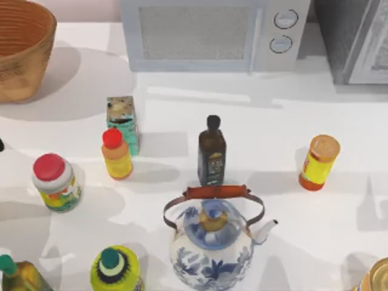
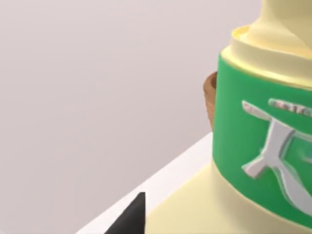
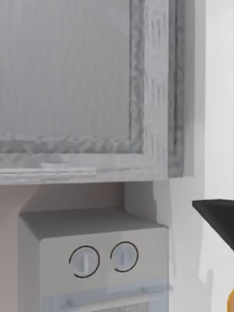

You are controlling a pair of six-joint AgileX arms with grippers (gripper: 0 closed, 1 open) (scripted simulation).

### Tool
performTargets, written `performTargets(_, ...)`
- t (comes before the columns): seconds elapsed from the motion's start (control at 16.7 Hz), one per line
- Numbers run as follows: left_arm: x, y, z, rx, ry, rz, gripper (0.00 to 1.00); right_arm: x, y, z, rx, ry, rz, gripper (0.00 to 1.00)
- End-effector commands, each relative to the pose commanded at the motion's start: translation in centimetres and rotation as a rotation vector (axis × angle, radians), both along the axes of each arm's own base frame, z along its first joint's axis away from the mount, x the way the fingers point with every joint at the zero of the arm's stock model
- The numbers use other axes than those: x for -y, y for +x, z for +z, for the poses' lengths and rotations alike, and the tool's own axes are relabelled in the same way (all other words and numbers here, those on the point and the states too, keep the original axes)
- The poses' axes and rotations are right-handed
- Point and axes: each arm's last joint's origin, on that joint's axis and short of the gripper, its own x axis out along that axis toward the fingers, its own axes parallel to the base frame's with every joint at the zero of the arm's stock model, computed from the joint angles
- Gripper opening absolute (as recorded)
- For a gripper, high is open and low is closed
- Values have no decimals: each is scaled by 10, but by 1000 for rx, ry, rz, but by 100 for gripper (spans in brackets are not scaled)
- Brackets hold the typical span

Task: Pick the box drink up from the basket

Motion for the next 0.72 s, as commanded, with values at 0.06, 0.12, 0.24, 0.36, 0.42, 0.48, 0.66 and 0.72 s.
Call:
performTargets(0.06, 0, 0, 0, 0, 0, 0, 30, 0, 0, 0, 0, 0, 0, 100)
performTargets(0.12, 0, 0, 0, 0, 0, 0, 38, 0, 0, 0, 0, 0, 0, 100)
performTargets(0.24, 0, 0, 0, 0, 0, 0, 53, 0, 0, 0, 0, 0, 0, 100)
performTargets(0.36, 0, 0, 0, 0, 0, 0, 68, 0, 0, 0, 0, 0, 0, 100)
performTargets(0.42, 0, 0, 0, 0, 0, 0, 75, 0, 0, 0, 0, 0, 0, 100)
performTargets(0.48, 0, 0, 0, 0, 0, 0, 83, 0, 0, 0, 0, 0, 0, 100)
performTargets(0.66, 0, 0, 0, 0, 0, 0, 100, 0, 0, 0, 0, 0, 0, 100)
performTargets(0.72, 0, 0, 0, 0, 0, 0, 100, 0, 0, 0, 0, 0, 0, 100)
